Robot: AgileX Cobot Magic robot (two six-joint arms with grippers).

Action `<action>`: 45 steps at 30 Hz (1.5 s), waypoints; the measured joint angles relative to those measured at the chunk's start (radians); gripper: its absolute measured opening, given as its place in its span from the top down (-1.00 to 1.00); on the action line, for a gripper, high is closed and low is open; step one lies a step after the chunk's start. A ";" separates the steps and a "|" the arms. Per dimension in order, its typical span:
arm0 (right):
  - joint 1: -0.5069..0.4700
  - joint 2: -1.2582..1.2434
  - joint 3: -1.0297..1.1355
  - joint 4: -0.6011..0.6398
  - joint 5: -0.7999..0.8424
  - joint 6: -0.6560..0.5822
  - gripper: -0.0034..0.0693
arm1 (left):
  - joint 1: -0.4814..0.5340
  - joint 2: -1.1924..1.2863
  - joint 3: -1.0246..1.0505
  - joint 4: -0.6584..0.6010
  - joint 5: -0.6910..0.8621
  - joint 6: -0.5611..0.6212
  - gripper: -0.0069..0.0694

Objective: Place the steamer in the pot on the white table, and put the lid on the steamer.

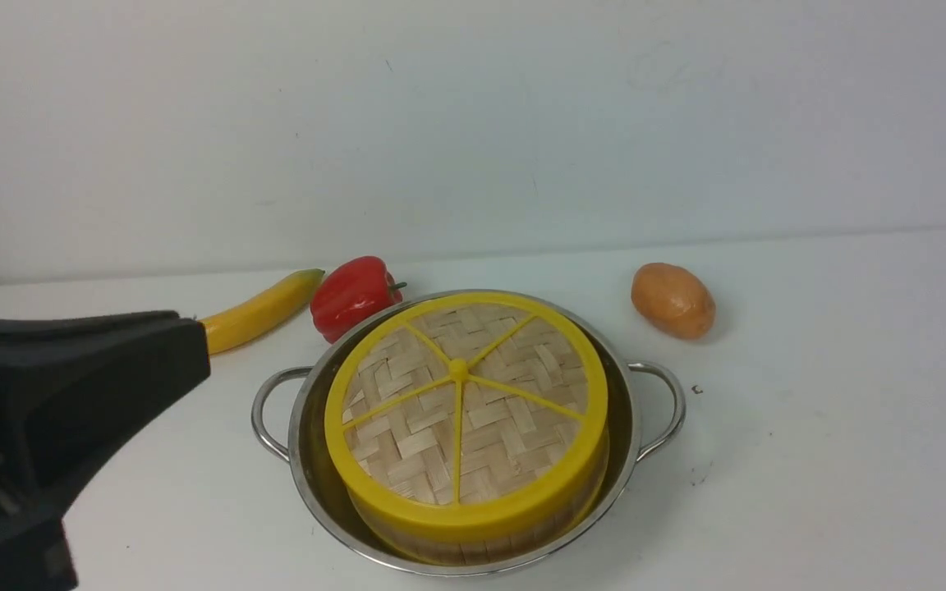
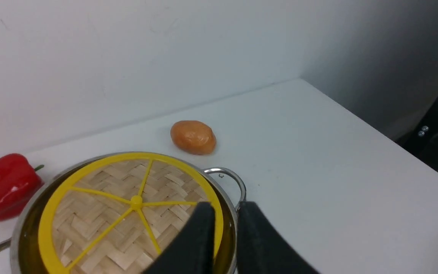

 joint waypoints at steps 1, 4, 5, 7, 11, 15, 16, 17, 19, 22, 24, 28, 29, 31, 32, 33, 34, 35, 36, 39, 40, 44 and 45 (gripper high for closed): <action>0.000 0.000 0.000 0.000 0.000 0.000 0.93 | 0.000 -0.003 0.000 0.000 0.016 -0.001 0.58; 0.000 0.000 0.000 0.000 0.000 0.000 0.93 | 0.000 -0.009 0.001 0.002 0.062 -0.003 0.42; 0.000 0.000 0.000 0.000 0.000 0.000 0.93 | 0.000 -0.010 0.003 0.005 0.073 0.000 0.39; 0.000 0.000 0.000 0.000 0.000 0.000 0.93 | 0.000 -0.010 0.005 0.013 0.089 0.008 0.34; 0.000 0.000 0.000 0.000 0.000 0.000 0.93 | 0.000 -0.010 0.007 0.034 0.109 0.022 0.31; 0.000 0.000 0.000 0.000 0.000 0.000 0.93 | 0.001 -0.010 0.007 0.029 0.109 0.022 0.31; 0.000 0.000 0.000 0.000 0.000 0.000 0.93 | 0.001 -0.010 0.007 0.023 0.109 0.022 0.31; 0.000 0.000 0.000 0.000 0.000 0.000 0.93 | 0.001 -0.010 0.007 0.021 0.109 0.022 0.32; 0.000 0.000 0.000 0.000 0.000 0.000 0.93 | 0.001 -0.012 0.007 0.016 0.108 0.022 0.37; 0.000 0.000 0.000 0.000 0.000 -0.001 0.93 | 0.001 -0.035 0.009 0.040 0.106 0.017 0.65; 0.000 0.000 0.000 0.000 0.000 -0.001 0.93 | 0.009 -0.077 0.026 0.097 0.103 -0.009 0.87; 0.000 0.000 0.000 0.000 0.000 -0.001 0.93 | 0.094 -0.197 0.123 0.192 0.078 -0.033 0.98; 0.000 0.000 0.000 0.000 0.000 -0.001 0.93 | 0.121 -0.225 0.154 0.200 0.073 -0.034 0.98; 0.000 0.000 0.000 0.000 0.000 -0.001 0.93 | 0.211 -0.305 0.261 0.214 0.049 -0.035 0.99; 0.000 0.000 0.000 0.000 0.000 -0.001 0.93 | 0.234 -0.326 0.291 0.219 0.044 -0.036 0.99; 0.000 0.000 0.000 0.000 0.000 -0.001 0.93 | 0.272 -0.361 0.341 0.229 0.024 -0.038 0.99; 0.000 0.000 0.000 0.000 0.000 -0.001 0.93 | 0.294 -0.382 0.382 0.237 0.002 -0.038 0.99; 0.000 0.000 0.000 0.000 0.000 -0.001 0.93 | 0.343 -0.433 0.444 0.253 -0.034 -0.038 0.99; 0.000 0.000 0.000 0.000 0.000 -0.001 0.93 | 0.363 -0.455 0.485 0.260 -0.061 -0.038 0.99; 0.000 0.000 0.000 0.000 0.000 -0.001 0.93 | 0.444 -0.551 0.638 0.271 -0.164 -0.039 0.99; 0.000 0.000 0.000 0.000 0.000 -0.001 0.93 | 0.460 -0.572 0.668 0.272 -0.188 -0.040 0.99; 0.000 0.000 0.000 0.000 0.000 -0.001 0.93 | 0.501 -0.630 0.836 0.274 -0.236 -0.043 0.99; 0.000 0.000 0.000 0.000 0.000 -0.001 0.93 | 0.502 -0.632 0.864 0.277 -0.231 -0.045 0.99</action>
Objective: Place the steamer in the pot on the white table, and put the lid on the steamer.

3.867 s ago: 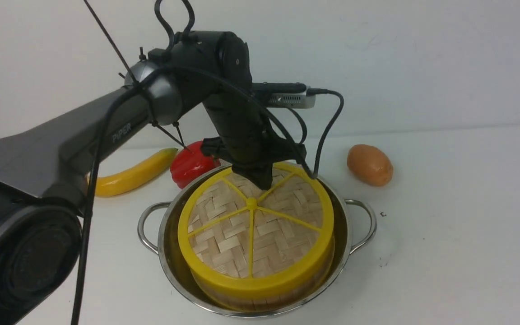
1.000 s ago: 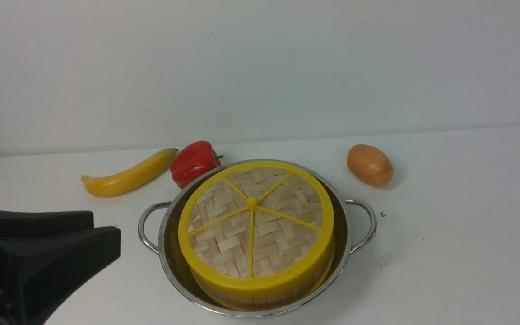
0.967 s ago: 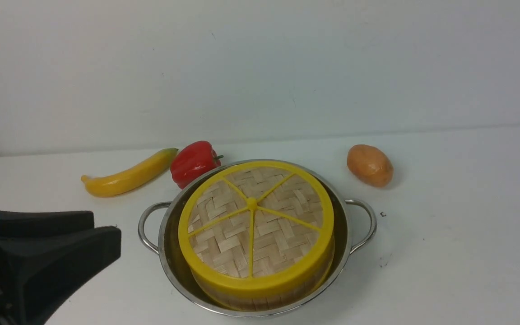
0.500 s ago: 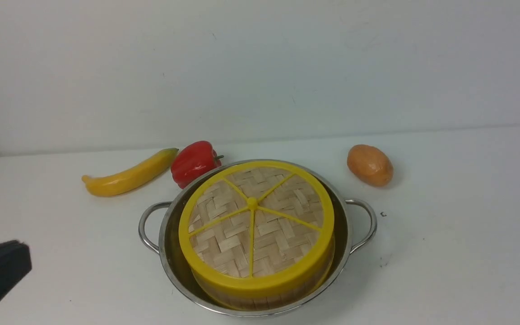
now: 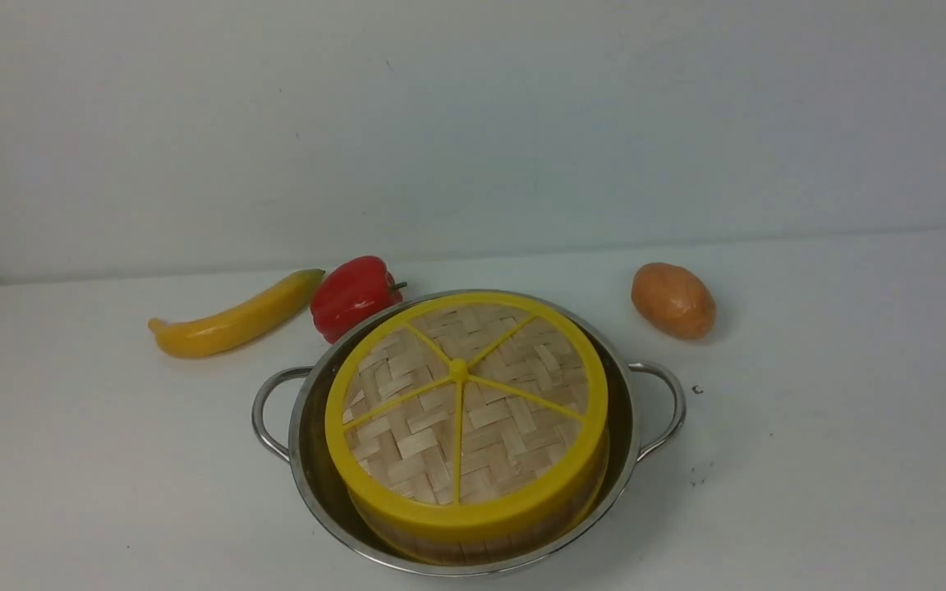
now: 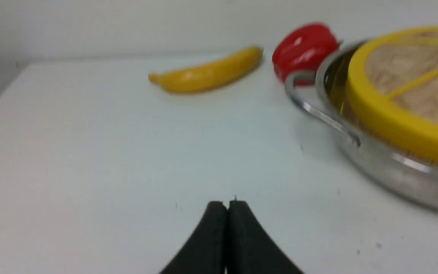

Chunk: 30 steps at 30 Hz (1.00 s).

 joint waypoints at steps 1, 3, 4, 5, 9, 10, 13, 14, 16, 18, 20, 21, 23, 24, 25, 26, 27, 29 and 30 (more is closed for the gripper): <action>0.000 0.000 0.000 0.000 0.000 0.000 0.93 | 0.000 0.000 0.006 0.000 0.006 -0.002 0.99; 0.000 0.000 0.000 0.000 0.000 0.000 0.93 | 0.000 -0.003 0.006 0.001 0.004 -0.003 0.99; 0.000 0.000 0.000 0.000 0.000 0.000 0.93 | 0.000 -0.003 0.006 0.001 0.004 -0.003 0.99; 0.000 0.000 0.000 0.000 0.000 0.000 0.93 | 0.000 -0.003 0.007 0.003 0.004 0.000 0.99; 0.000 0.000 0.000 0.000 0.000 0.000 0.93 | 0.000 -0.005 0.007 0.003 0.003 0.004 0.99; 0.000 0.000 0.000 0.000 0.000 0.000 0.93 | -0.001 -0.005 0.007 0.003 0.003 0.004 0.99; 0.000 0.000 0.000 0.000 0.000 0.000 0.93 | -0.022 -0.005 0.007 0.003 0.003 0.004 0.99; 0.000 0.000 0.000 0.000 0.000 0.000 0.93 | -0.028 -0.005 0.007 0.003 0.003 0.004 0.99; 0.000 0.000 0.000 0.000 0.000 0.000 0.93 | -0.046 -0.005 0.007 0.003 0.003 0.004 0.99; 0.000 0.000 0.000 0.000 0.000 0.000 0.93 | -0.050 -0.005 0.007 0.002 0.002 0.004 0.99; 0.000 0.000 0.000 0.000 0.000 0.000 0.93 | -0.051 -0.005 0.007 0.001 0.002 0.004 0.99; 0.000 0.000 0.000 0.000 0.000 0.000 0.93 | -0.051 -0.005 0.007 0.001 0.002 0.004 0.99; 0.000 0.000 0.000 0.000 0.000 0.000 0.93 | -0.051 -0.005 0.007 0.001 0.002 0.004 0.99; 0.000 0.000 0.000 0.000 0.000 0.000 0.93 | -0.051 -0.005 0.007 0.001 0.002 0.004 0.99; 0.000 0.000 0.000 0.000 0.000 0.000 0.93 | -0.051 -0.005 0.007 0.001 0.002 0.004 0.99; 0.000 0.000 0.000 0.000 0.000 0.000 0.93 | -0.051 -0.005 0.007 0.001 0.002 0.004 0.99; 0.000 0.000 0.000 0.000 0.000 0.000 0.93 | -0.051 -0.005 0.007 0.001 0.002 0.004 0.99; 0.000 0.000 0.000 0.000 0.000 0.000 0.93 | -0.051 -0.005 0.007 0.001 0.002 0.004 0.99; 0.000 0.000 0.000 0.000 0.000 0.000 0.93 | -0.051 -0.005 0.007 0.001 0.002 0.004 0.99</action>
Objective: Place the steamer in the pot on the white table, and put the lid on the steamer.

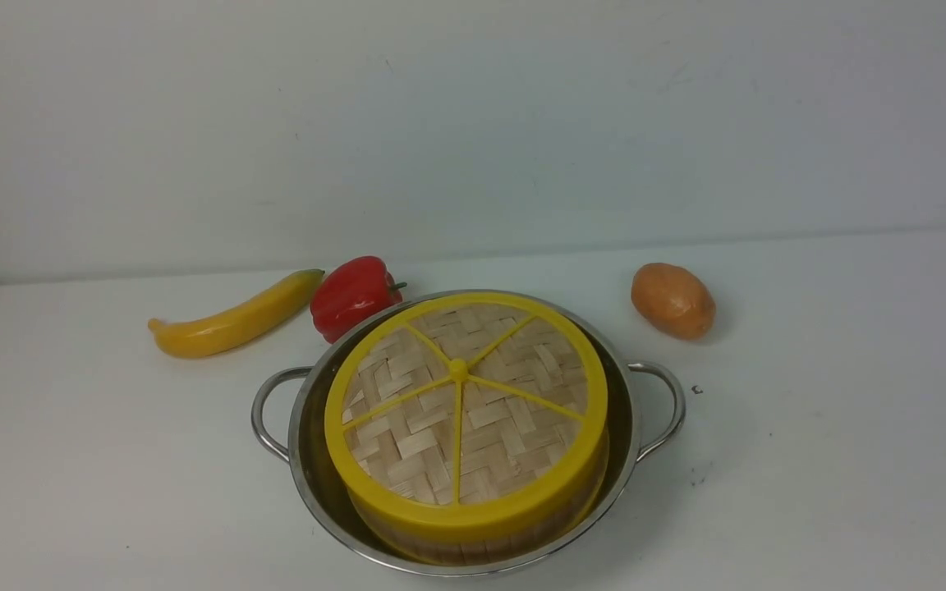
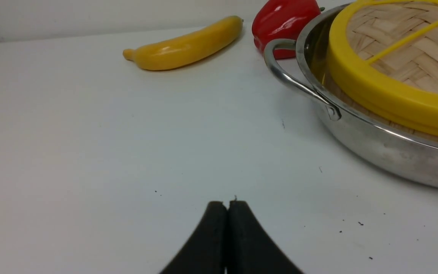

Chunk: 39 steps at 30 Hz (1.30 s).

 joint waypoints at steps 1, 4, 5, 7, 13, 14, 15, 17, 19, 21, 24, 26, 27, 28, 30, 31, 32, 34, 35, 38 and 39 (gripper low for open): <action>0.000 0.000 0.000 0.000 0.000 0.000 0.93 | 0.000 0.000 0.000 0.000 0.000 0.000 0.99; 0.000 0.000 0.000 0.000 0.000 0.000 0.93 | 0.000 0.000 0.000 0.000 0.000 0.000 0.99; 0.000 0.000 0.000 0.000 0.000 0.000 0.93 | 0.000 0.000 0.000 0.000 0.000 0.000 0.99; 0.000 0.000 0.000 0.000 0.000 0.000 0.93 | 0.000 0.000 0.000 0.000 0.000 0.000 0.99; -0.033 0.000 0.048 -0.044 0.017 -0.013 0.93 | 0.000 0.000 0.000 0.000 0.000 0.000 0.99; -0.059 0.000 0.073 -0.047 0.020 -0.013 0.93 | 0.000 0.000 0.000 0.000 0.000 0.000 0.99; -0.099 0.000 0.111 -0.048 0.027 -0.014 0.93 | 0.000 0.000 0.000 0.000 0.000 -0.001 0.99; -0.206 0.000 0.212 -0.048 0.037 -0.012 0.93 | 0.000 0.000 0.000 0.000 0.000 -0.001 0.99; -0.308 0.000 0.314 -0.048 0.044 -0.008 0.93 | 0.000 0.000 0.000 0.000 0.000 -0.001 0.99; -0.390 0.000 0.405 -0.048 0.046 -0.007 0.93 | 0.000 0.000 0.000 0.000 0.000 -0.001 0.99; -0.473 0.001 0.476 -0.047 0.075 -0.003 0.93 | 0.000 0.000 0.000 0.000 -0.001 -0.001 0.99; -0.510 0.001 0.477 -0.047 0.085 -0.002 0.93 | 0.000 -0.001 0.000 0.000 -0.001 0.000 0.99; -0.527 0.001 0.477 -0.047 0.086 -0.002 0.93 | 0.000 -0.001 0.000 0.000 -0.001 0.000 0.99; -0.541 0.001 0.477 -0.047 0.086 -0.001 0.93 | 0.000 -0.001 0.000 0.000 -0.001 0.000 0.99; -0.562 0.001 0.477 -0.045 0.086 0.000 0.93 | 0.000 -0.001 0.000 0.000 -0.001 0.000 0.99; -0.562 0.001 0.477 -0.045 0.086 0.000 0.93 | 0.000 -0.001 0.000 0.000 -0.001 0.000 0.99; -0.562 0.001 0.477 -0.044 0.086 0.004 0.93 | 0.000 -0.001 0.000 0.000 -0.001 0.000 0.99; -0.562 0.001 0.477 -0.044 0.086 0.011 0.93 | 0.000 -0.001 0.000 0.000 -0.001 0.000 0.99; -0.562 0.001 0.477 -0.044 0.086 0.017 0.93 | 0.000 -0.001 0.000 0.000 -0.001 0.000 0.99; -0.562 0.001 0.477 -0.044 0.086 0.023 0.93 | 0.000 -0.001 0.000 0.000 -0.001 0.000 0.99; -0.562 0.001 0.477 -0.044 0.086 0.024 0.93 | 0.000 -0.001 0.000 0.000 -0.001 0.000 0.99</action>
